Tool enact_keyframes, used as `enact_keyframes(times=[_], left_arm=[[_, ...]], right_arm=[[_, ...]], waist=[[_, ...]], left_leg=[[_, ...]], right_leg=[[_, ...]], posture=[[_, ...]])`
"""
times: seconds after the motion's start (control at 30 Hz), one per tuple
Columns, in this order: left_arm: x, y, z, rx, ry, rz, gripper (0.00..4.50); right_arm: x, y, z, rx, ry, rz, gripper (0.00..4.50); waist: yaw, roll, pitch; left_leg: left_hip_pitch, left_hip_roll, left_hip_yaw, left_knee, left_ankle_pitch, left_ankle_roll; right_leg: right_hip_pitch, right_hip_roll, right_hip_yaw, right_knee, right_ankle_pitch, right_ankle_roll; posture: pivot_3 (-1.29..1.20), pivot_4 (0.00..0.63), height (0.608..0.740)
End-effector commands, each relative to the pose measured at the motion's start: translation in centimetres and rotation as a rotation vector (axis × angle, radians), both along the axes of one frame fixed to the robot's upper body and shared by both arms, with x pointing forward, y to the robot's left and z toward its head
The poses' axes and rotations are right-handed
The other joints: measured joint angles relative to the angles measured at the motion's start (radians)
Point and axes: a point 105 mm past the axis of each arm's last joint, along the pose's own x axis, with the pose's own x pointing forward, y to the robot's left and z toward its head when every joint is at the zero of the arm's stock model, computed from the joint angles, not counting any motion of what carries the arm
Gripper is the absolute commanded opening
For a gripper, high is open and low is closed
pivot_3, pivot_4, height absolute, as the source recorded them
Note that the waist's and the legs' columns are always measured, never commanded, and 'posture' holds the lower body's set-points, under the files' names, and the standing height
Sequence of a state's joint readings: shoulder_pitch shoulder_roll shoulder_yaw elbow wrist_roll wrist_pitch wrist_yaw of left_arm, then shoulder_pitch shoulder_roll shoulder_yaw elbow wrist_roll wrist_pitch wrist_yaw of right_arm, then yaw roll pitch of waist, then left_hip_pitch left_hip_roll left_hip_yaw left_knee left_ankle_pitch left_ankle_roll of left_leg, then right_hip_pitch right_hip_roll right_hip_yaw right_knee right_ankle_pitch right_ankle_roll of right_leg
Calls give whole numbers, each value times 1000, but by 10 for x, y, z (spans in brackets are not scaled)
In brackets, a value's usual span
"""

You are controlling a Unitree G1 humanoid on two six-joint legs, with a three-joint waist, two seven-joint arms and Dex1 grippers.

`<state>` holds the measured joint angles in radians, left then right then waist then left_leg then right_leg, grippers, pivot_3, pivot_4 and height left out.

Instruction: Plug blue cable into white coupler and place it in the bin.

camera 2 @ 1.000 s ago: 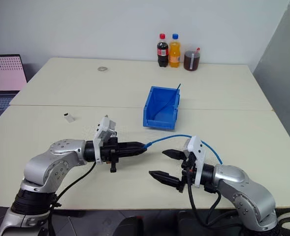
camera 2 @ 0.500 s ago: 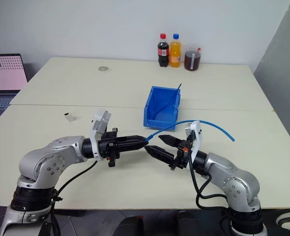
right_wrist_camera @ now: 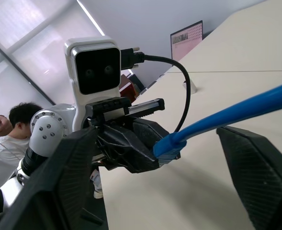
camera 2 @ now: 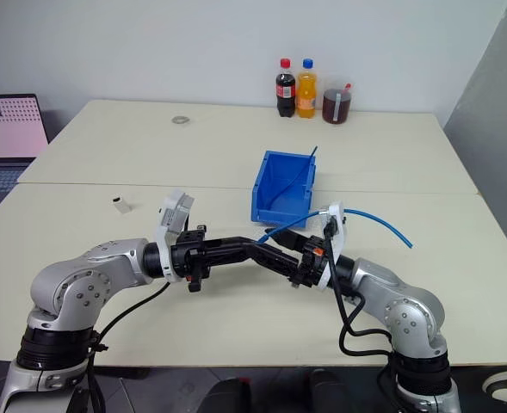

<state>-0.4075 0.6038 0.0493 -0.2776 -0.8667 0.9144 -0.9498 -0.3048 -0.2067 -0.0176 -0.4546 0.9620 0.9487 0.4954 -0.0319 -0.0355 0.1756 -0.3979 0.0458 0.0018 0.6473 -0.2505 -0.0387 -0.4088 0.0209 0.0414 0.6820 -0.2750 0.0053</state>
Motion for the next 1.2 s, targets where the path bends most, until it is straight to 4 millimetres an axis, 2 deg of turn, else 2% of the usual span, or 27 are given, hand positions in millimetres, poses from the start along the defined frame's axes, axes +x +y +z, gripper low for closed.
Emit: enact_keyframes(times=[0.03,0.33,0.43,0.73,0.8,0.87,0.9,1.03,1.2], left_arm=[[-5,-3,18,-23,-68,-26,250],[-9,-7,18,-18,-65,-53,250],[-11,-7,16,-11,-64,-59,250],[-8,-3,12,-11,-62,-50,250],[-6,-2,10,-1,-63,-46,950],[-6,-2,9,4,-58,-50,1100],[-6,-2,8,9,-58,-53,1464],[-6,-1,4,29,-68,-47,2207],[-16,10,-11,115,-62,-31,3402]], right_arm=[[-3,2,10,19,-30,29,3082],[-5,4,10,20,-29,49,845],[-5,3,10,25,-25,52,232],[-9,1,9,18,-15,77,111],[-9,1,9,18,-15,80,110],[-8,1,9,17,-16,81,110],[-8,1,9,16,-16,81,110],[-7,0,8,11,-22,70,109],[0,-4,7,3,-34,25,108]], waist=[[0,0,0],[0,0,0],[0,0,0],[0,0,0],[0,0,0],[0,0,0],[0,0,0],[0,0,0],[-3,0,0]], left_leg=[[0,0,0,0,0,0],[0,0,0,0,0,0],[0,0,0,0,0,0],[0,0,0,0,0,0],[0,0,0,0,0,0],[0,0,0,0,0,0],[0,0,0,0,0,0],[0,0,0,0,0,0],[0,0,0,-1,0,0]], right_leg=[[0,0,0,0,0,0],[0,0,0,0,0,0],[0,0,0,0,0,0],[0,0,0,0,0,0],[0,0,0,0,0,0],[0,0,0,0,0,0],[0,0,0,0,0,0],[0,0,0,-1,0,0],[-1,0,1,-1,0,0]], posture=[[0,150,740],[0,150,740],[0,150,740],[0,150,740],[0,150,740],[0,150,740],[0,150,740],[0,150,740],[0,150,740]])
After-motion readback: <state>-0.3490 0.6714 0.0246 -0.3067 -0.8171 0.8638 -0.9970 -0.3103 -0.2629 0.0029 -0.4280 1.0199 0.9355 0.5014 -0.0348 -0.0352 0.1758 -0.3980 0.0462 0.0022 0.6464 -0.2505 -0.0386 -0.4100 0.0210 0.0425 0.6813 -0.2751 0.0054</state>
